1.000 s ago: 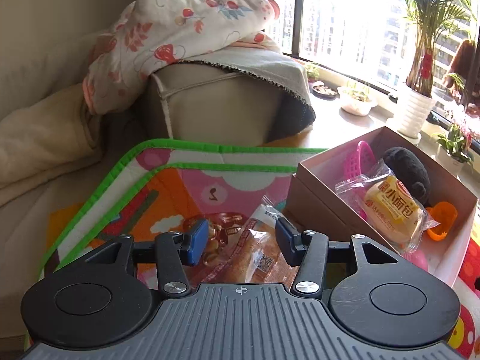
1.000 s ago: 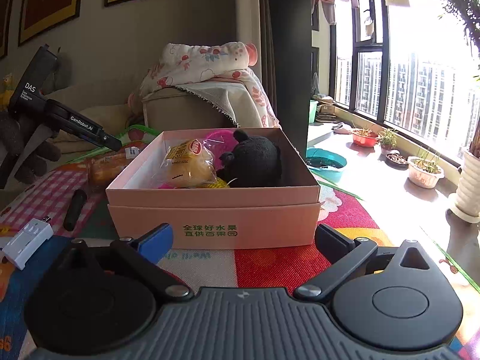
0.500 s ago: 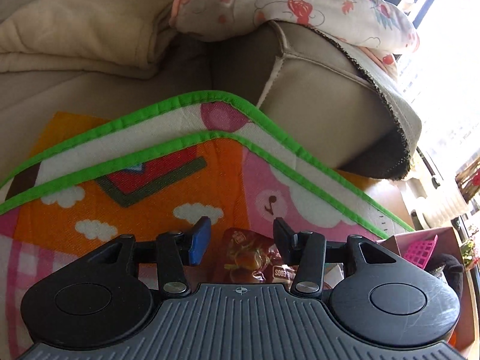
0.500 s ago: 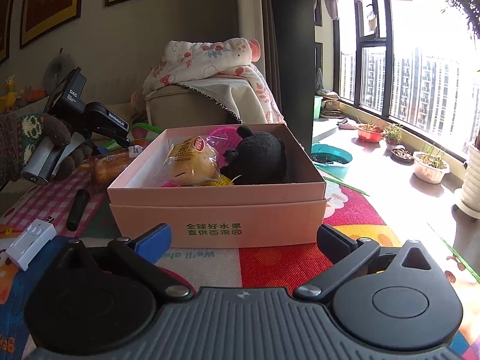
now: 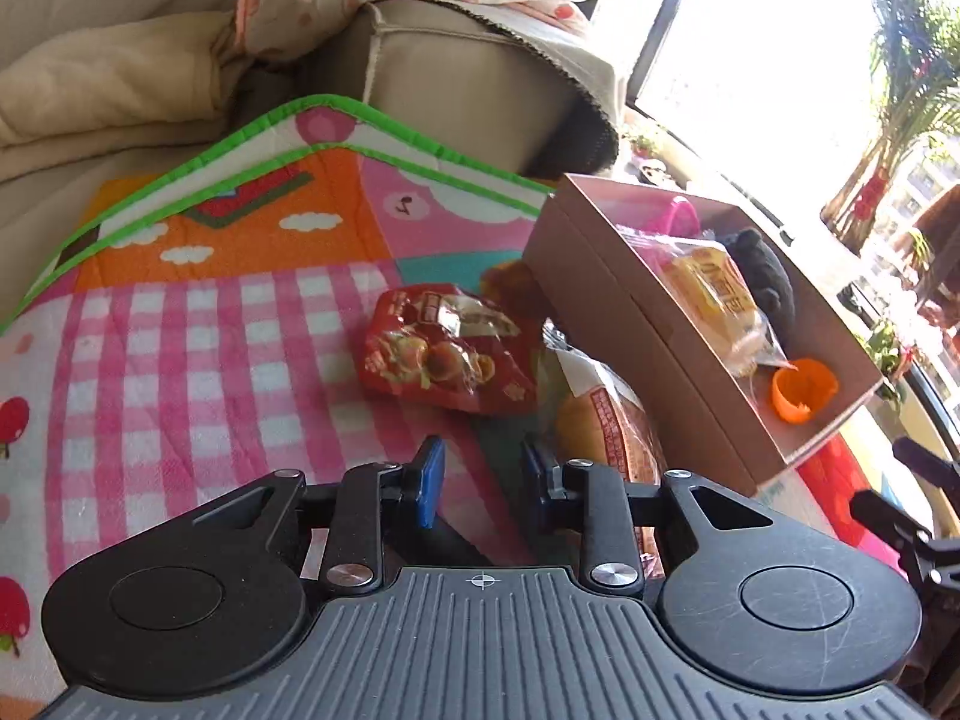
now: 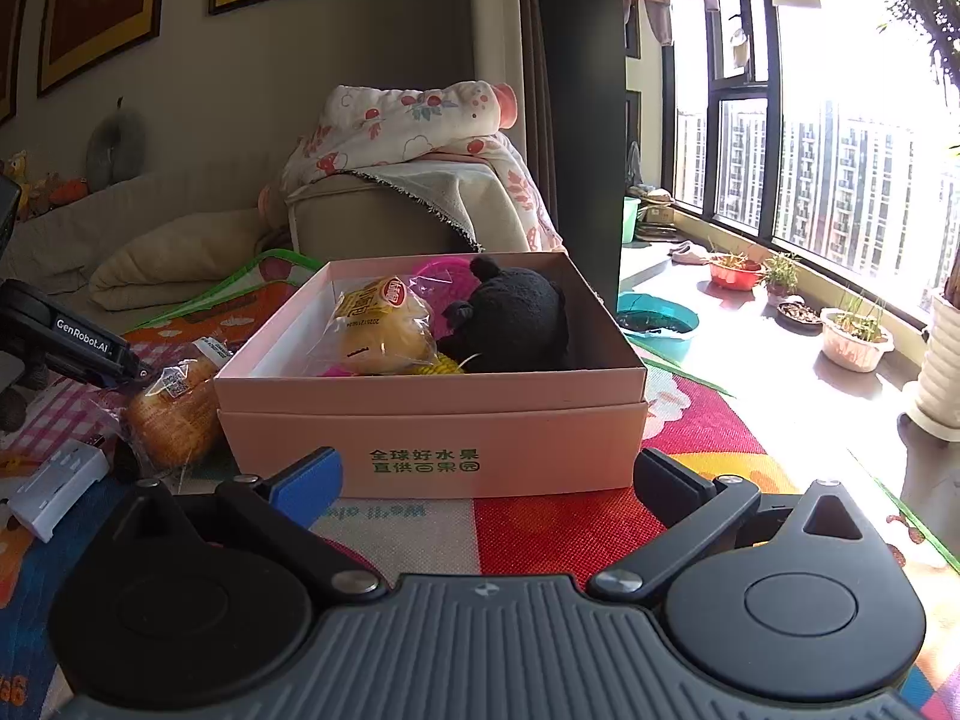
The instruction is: Organize objects
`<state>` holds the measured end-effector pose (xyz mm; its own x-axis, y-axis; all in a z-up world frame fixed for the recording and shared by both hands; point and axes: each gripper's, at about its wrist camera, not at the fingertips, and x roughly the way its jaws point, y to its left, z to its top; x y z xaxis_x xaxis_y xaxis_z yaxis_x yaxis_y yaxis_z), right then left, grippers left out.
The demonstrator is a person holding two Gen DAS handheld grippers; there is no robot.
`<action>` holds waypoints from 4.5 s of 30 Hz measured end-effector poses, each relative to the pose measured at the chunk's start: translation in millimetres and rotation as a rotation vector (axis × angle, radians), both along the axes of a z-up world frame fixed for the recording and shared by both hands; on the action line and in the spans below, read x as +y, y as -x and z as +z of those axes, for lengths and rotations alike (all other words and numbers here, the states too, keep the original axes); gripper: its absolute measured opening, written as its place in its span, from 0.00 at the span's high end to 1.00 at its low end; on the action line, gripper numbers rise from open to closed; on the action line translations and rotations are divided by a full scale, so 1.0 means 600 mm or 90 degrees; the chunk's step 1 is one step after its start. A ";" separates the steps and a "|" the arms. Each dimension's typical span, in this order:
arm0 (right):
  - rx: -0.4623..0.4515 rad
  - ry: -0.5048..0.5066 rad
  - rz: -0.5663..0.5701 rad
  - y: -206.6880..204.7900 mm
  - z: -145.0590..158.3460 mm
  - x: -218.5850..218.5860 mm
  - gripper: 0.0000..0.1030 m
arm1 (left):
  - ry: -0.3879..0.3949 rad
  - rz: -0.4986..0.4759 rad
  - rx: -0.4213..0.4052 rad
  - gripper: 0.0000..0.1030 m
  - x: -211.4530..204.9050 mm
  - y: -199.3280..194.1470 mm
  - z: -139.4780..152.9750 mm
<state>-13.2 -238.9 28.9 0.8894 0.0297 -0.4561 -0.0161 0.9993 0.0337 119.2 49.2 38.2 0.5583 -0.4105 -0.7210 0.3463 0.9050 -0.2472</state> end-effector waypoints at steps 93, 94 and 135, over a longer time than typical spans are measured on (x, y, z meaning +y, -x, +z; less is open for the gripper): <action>0.076 -0.024 0.049 0.103 0.068 -0.058 0.48 | -0.040 -0.232 -0.235 0.78 -0.259 0.073 0.194; 0.079 -0.025 0.043 0.103 0.066 -0.062 0.48 | -0.040 -0.228 -0.233 0.78 -0.267 0.061 0.188; 0.172 -0.042 0.052 -0.228 0.062 0.021 0.49 | 0.012 -0.011 -0.120 0.78 0.015 0.238 0.024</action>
